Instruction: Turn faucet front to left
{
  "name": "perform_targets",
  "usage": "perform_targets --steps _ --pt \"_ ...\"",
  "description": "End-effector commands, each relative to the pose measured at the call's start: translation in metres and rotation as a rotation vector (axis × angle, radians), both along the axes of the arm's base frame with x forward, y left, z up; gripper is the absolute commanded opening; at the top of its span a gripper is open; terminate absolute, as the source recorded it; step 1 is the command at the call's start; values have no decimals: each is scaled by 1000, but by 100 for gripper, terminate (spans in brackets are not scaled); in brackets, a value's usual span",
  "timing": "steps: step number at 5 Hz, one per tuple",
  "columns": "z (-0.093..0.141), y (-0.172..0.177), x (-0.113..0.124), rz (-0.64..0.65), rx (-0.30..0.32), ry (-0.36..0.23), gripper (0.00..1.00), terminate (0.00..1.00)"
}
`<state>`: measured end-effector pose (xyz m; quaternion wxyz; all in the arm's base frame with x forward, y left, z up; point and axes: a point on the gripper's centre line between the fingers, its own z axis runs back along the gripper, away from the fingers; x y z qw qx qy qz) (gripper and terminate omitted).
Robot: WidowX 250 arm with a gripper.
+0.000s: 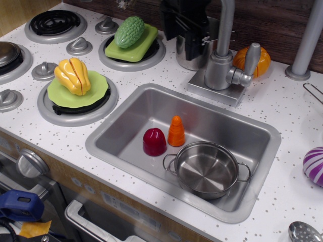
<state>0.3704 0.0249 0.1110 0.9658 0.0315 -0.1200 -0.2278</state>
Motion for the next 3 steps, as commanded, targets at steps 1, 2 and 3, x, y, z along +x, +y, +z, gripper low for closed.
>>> perform_targets --steps 1,2,3 --pt "14 14 15 -44 44 -96 100 0" --pt "13 18 22 -72 67 -122 100 0" --pt "12 23 29 -98 79 -142 100 100"
